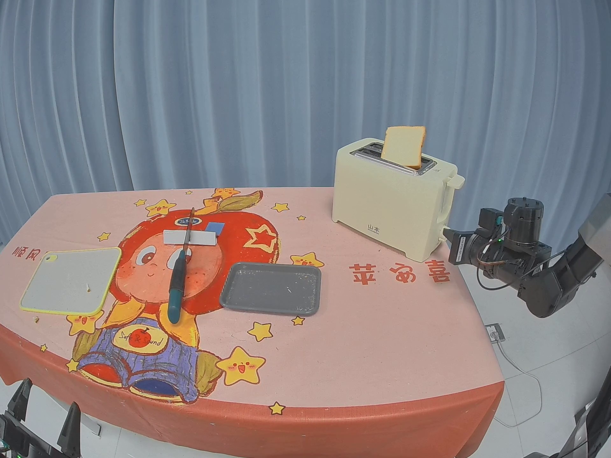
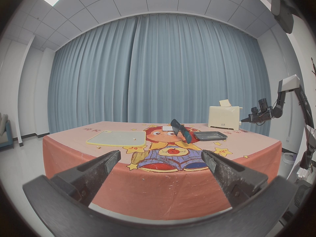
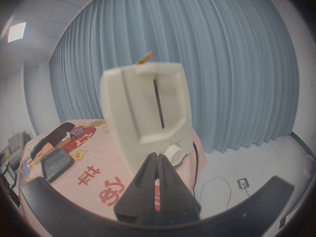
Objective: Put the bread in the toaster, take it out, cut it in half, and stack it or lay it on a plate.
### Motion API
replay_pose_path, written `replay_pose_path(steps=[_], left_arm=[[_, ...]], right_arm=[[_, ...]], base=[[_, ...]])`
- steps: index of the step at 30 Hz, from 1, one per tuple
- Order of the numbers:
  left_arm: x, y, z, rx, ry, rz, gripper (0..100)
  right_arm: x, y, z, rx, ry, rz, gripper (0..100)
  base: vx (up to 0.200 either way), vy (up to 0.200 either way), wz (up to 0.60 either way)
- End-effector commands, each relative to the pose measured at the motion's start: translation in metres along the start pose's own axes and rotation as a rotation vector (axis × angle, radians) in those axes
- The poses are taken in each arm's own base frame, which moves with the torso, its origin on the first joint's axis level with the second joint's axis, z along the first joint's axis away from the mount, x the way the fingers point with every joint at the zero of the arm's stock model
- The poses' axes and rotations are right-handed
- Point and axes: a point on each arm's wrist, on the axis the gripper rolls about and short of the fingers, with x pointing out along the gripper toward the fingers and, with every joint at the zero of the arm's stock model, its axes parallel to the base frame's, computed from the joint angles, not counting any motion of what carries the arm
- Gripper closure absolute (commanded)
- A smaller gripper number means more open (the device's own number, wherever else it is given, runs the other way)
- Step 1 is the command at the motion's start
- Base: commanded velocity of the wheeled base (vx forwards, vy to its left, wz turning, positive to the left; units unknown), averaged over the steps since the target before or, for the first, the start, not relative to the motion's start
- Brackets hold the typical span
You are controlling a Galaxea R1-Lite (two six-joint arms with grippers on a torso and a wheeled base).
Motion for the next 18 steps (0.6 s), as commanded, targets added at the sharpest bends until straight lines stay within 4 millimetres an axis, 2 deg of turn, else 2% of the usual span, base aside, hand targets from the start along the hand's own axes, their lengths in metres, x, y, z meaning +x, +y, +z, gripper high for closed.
replay_pose_path(steps=[1,11,17,18], left_arm=[[0.001,0.000,-0.005,0.000,0.017,0.001,0],[0.001,0.000,-0.005,0.001,0.017,0.001,0],[0.001,0.000,-0.005,0.000,0.017,0.001,0],[0.001,0.000,-0.005,0.000,0.017,0.001,0]], right_arm=[[-0.025,0.013,0.023,-0.013,-0.070,0.030,100],[-0.071,0.030,0.059,-0.023,-0.196,0.078,100],[-0.081,0.032,0.068,-0.025,-0.232,0.084,100],[-0.082,0.032,0.068,-0.025,-0.235,0.085,0]], base=[[0.000,0.000,0.00],[0.000,0.000,0.00],[0.000,0.000,0.00],[0.000,0.000,0.00]])
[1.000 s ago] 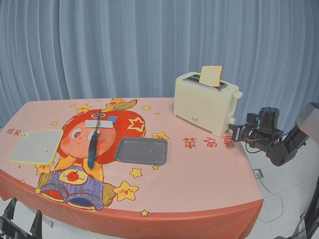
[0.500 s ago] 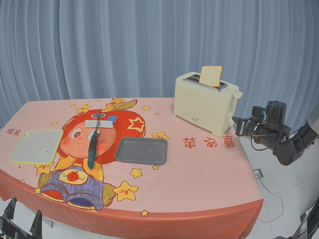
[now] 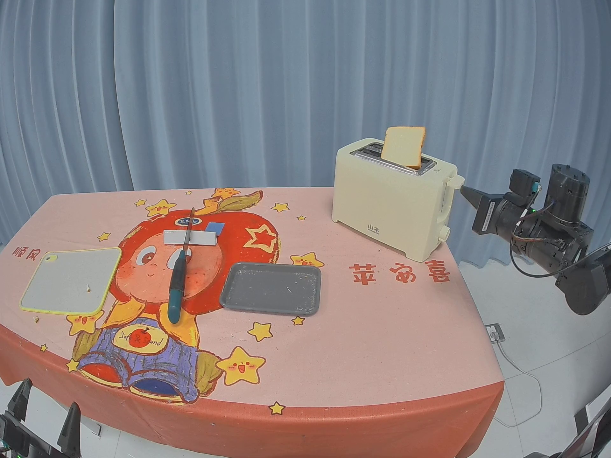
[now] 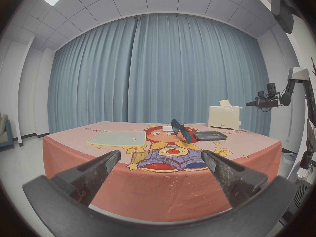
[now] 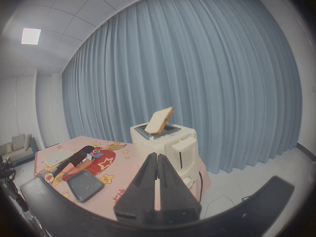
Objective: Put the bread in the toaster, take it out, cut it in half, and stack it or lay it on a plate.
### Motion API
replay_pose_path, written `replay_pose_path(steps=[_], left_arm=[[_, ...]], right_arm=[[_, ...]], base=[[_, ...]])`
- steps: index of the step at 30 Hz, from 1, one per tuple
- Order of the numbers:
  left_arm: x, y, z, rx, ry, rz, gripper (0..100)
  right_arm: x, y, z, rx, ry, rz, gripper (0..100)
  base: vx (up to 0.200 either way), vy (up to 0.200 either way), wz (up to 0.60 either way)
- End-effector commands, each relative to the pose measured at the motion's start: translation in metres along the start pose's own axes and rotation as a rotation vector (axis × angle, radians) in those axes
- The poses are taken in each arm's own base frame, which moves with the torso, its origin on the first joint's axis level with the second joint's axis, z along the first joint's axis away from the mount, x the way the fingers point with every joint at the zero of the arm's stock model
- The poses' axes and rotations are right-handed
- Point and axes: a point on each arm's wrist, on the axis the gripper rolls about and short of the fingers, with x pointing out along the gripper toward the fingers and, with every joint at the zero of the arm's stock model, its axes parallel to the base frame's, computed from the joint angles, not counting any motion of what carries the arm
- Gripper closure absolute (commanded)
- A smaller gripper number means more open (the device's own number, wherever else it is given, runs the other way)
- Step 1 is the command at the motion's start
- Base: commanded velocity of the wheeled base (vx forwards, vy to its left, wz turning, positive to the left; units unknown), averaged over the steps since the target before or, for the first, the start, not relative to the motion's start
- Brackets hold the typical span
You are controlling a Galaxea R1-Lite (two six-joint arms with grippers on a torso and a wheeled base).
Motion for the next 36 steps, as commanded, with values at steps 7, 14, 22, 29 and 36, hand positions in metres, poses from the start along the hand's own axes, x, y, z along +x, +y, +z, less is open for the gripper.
replay_pose_path(steps=[7,14,22,29,36], left_arm=[[0.001,0.000,-0.005,0.000,0.017,0.001,0],[0.001,0.000,-0.005,0.000,0.017,0.001,0],[0.001,0.000,-0.005,0.000,0.017,0.001,0],[0.001,0.000,-0.005,0.000,0.017,0.001,0],[0.001,0.000,-0.005,0.000,0.017,0.001,0]], right_arm=[[-0.015,0.006,0.021,0.007,-0.071,0.024,0],[-0.017,0.015,0.023,0.039,-0.079,0.052,0],[-0.018,0.023,0.018,0.038,-0.061,0.072,0],[-0.023,0.026,0.021,0.035,-0.071,0.085,0],[-0.024,0.020,0.043,0.039,-0.073,0.073,0]], base=[[0.000,0.000,0.00],[0.000,0.000,0.00],[0.000,0.000,0.00],[0.000,0.000,0.00],[0.000,0.000,0.00]])
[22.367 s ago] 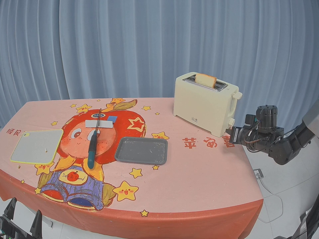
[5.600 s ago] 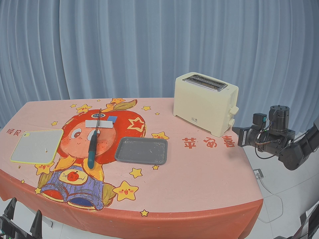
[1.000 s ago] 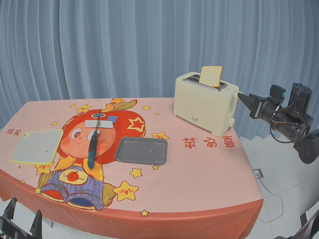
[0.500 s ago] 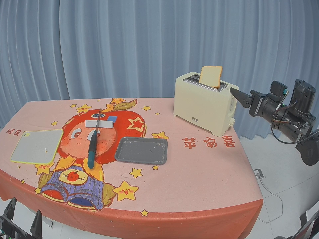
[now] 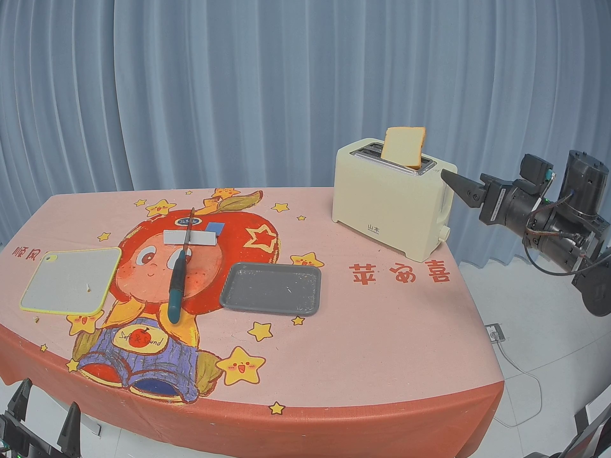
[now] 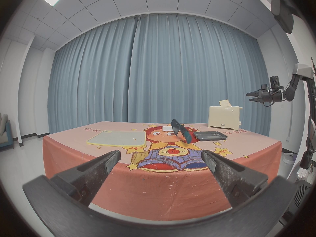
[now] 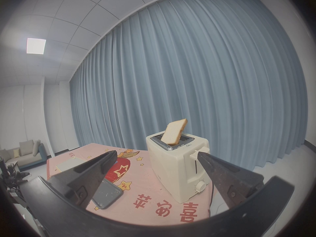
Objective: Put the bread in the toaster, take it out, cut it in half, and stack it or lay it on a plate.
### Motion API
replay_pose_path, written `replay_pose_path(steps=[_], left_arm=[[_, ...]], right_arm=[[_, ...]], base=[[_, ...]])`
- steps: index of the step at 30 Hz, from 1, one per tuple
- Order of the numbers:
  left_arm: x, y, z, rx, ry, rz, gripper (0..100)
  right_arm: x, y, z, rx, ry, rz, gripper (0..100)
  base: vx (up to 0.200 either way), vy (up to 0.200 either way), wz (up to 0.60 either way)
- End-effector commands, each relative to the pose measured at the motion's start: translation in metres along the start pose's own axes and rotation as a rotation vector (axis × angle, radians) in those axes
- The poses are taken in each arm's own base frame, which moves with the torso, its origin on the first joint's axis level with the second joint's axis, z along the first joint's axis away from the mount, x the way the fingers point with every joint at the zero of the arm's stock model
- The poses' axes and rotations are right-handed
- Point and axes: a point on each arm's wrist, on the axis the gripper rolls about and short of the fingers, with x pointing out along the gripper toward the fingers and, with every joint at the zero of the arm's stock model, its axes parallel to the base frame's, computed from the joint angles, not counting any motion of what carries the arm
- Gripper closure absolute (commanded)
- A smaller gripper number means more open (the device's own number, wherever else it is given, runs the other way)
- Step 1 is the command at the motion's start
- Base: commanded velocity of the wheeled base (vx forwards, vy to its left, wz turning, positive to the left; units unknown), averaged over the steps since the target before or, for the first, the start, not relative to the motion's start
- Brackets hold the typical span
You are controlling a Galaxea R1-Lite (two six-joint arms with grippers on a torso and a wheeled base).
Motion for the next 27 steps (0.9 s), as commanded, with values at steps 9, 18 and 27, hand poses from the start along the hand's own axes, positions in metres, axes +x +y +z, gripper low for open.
replay_pose_path(steps=[9,18,27], left_arm=[[0.001,0.000,-0.005,0.000,0.017,0.000,0],[0.001,0.000,-0.005,0.000,0.017,0.000,0],[0.001,0.000,-0.005,0.000,0.017,0.000,0]], right_arm=[[0.033,-0.028,0.059,0.012,0.020,-0.077,0],[0.096,-0.078,0.064,0.031,0.101,-0.103,0],[0.143,-0.083,0.037,0.057,0.202,0.017,0]], base=[[0.000,0.000,0.00],[0.000,0.000,0.00],[0.000,0.000,0.00]])
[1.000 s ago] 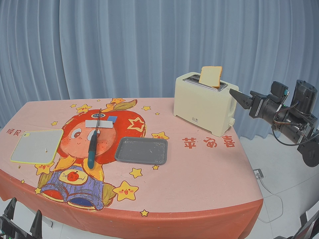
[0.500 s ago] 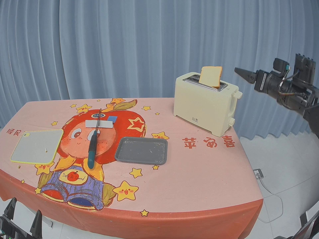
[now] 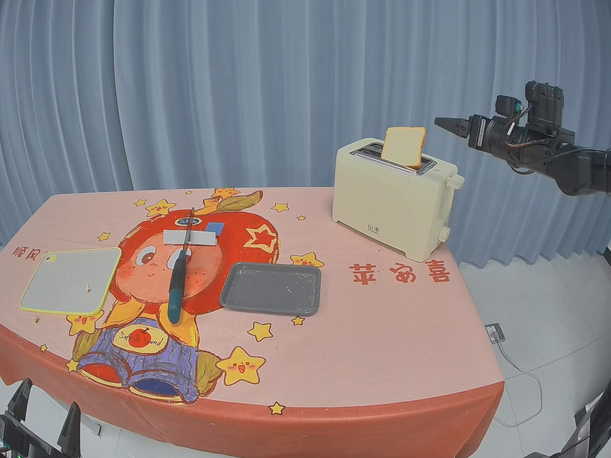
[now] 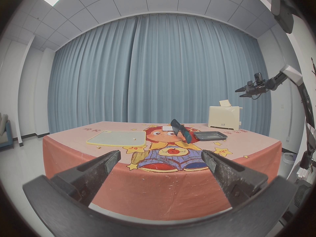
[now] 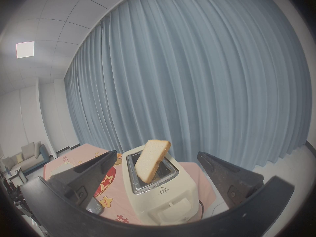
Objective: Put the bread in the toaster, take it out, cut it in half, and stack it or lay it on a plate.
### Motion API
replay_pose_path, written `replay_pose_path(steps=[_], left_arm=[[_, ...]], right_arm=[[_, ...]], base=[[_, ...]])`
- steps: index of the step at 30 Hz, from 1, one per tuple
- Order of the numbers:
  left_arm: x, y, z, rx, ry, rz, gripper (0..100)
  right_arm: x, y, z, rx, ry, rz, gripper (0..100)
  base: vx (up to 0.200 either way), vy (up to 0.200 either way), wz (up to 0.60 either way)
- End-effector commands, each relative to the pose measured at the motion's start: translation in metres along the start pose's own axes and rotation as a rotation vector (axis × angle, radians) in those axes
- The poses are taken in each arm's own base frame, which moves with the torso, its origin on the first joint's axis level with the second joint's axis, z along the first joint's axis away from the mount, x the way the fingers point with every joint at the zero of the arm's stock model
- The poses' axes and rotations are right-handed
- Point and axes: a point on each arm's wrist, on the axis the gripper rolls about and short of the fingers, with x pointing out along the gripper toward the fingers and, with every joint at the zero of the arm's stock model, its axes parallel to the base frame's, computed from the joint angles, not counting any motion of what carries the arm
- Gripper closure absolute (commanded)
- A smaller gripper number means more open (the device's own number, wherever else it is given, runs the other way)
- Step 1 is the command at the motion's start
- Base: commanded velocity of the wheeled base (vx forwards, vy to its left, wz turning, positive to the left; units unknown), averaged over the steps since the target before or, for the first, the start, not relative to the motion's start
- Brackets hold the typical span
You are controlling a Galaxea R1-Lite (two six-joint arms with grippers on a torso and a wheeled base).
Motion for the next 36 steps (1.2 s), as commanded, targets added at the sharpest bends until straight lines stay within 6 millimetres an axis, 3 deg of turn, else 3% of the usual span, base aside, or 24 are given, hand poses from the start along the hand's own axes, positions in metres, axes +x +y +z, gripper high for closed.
replay_pose_path(steps=[1,7,36], left_arm=[[0.001,0.000,-0.005,0.000,0.017,0.001,0],[0.001,0.000,-0.005,0.000,0.017,0.001,0],[0.001,0.000,-0.005,0.001,0.017,0.001,0]], right_arm=[[0.051,-0.014,-0.033,0.022,0.092,0.024,0],[0.074,-0.019,-0.038,0.034,0.102,0.033,0],[0.097,-0.007,-0.035,0.014,0.060,0.080,0]], base=[[0.000,0.000,0.00],[0.000,0.000,0.00],[0.000,0.000,0.00]])
